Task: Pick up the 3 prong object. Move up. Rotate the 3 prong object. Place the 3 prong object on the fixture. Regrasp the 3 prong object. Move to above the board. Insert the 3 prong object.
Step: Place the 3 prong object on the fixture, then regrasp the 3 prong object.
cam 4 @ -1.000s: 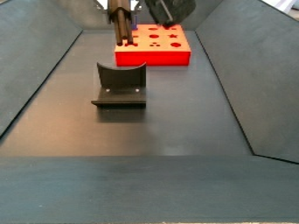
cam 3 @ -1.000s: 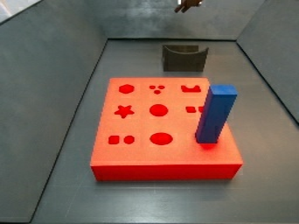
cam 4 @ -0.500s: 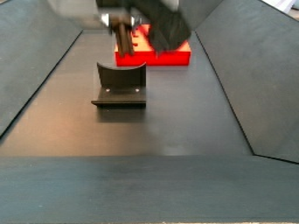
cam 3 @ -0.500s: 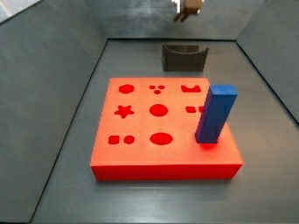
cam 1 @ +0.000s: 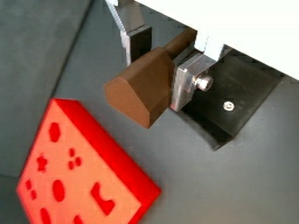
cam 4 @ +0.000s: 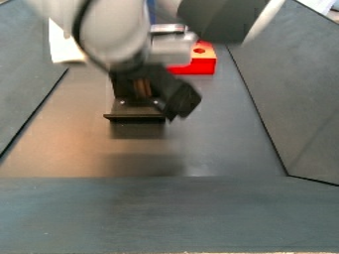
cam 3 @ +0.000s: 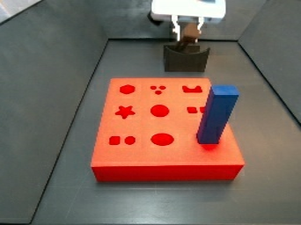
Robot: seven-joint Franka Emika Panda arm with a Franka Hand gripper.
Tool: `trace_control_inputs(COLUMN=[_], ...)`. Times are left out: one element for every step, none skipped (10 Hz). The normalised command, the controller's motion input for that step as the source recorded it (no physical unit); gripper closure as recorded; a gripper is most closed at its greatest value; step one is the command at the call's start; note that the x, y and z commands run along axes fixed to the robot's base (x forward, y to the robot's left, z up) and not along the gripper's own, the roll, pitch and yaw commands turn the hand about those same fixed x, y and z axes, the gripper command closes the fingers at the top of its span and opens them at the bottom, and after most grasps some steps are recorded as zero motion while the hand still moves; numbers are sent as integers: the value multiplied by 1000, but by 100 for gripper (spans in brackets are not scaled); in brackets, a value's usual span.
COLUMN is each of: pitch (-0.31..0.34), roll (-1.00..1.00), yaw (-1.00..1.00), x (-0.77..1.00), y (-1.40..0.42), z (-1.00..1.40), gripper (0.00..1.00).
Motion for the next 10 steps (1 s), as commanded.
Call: trace_control_inputs(pitch=[-16, -38, -58, 0, -35, -32, -31, -37, -32, -26], roll=[-175, -162, -149, 0, -62, -58, -46, -18, -2, 8], yaw=[-178, -150, -124, 0, -73, -63, -46, -14, 7, 20], x=[145, 118, 96, 0, 0, -8, -17, -24, -34, -37], y=[110, 87, 65, 0, 0, 2, 6, 5, 8, 7], z=[-700, -494, -303, 0, 1000, 1000, 1000, 1000, 1000, 850], gripper=[100, 100, 100, 0, 0, 0, 0, 0, 0, 0])
